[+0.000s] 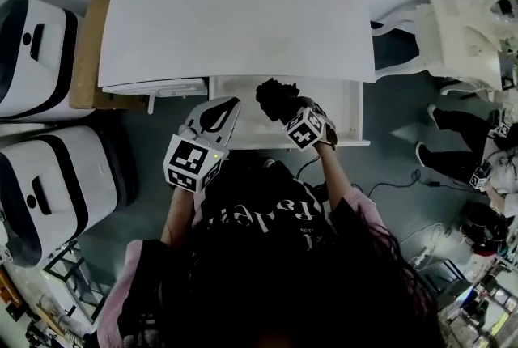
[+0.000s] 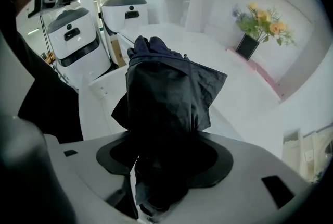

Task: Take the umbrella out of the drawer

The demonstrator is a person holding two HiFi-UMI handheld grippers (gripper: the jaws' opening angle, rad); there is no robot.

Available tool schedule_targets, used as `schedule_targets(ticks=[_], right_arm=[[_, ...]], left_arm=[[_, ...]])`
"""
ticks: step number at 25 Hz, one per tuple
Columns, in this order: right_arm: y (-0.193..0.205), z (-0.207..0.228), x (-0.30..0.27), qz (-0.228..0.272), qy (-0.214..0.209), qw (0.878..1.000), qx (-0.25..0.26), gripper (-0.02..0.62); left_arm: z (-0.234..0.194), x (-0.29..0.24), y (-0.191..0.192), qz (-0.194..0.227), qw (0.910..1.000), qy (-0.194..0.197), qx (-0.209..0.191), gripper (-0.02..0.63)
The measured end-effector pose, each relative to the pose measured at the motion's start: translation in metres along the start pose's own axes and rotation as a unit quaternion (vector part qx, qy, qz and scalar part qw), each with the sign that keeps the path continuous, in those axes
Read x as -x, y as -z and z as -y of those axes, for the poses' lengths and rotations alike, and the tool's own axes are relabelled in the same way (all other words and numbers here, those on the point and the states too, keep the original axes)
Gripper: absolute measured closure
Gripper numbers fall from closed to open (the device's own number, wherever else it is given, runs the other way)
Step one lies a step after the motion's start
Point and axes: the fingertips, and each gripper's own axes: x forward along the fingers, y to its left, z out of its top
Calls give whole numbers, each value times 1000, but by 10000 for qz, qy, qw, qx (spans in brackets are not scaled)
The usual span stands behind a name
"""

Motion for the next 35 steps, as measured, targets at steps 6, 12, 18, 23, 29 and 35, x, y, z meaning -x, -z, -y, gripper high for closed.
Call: schedule_targets(ticks=[6,12,18,23,29,35], right_arm=[[-16,13,66,696,434,9953,-525,321],[-8,19,130,1446,633,9750,-1563,321],[27,21,183,1858,846,9523,-2270,321],[63,13,220,2152,936,9373,-2577,321],[107,-4,255,2379,966,9221,-2894,321],[150,-24,288,2507,917,9154,-3013,321]], left_arm=[[19,-17,-15,109,9994,277,-169,592],[50,-33,-22,209,9979,578,-183,592],[96,-46,-25,240,9954,882,-273,592],[139,-53,-24,250,9938,1043,-303,592],[192,-52,-21,342,9921,1154,-350,592],[246,-44,-16,446,9924,1106,-302,592]])
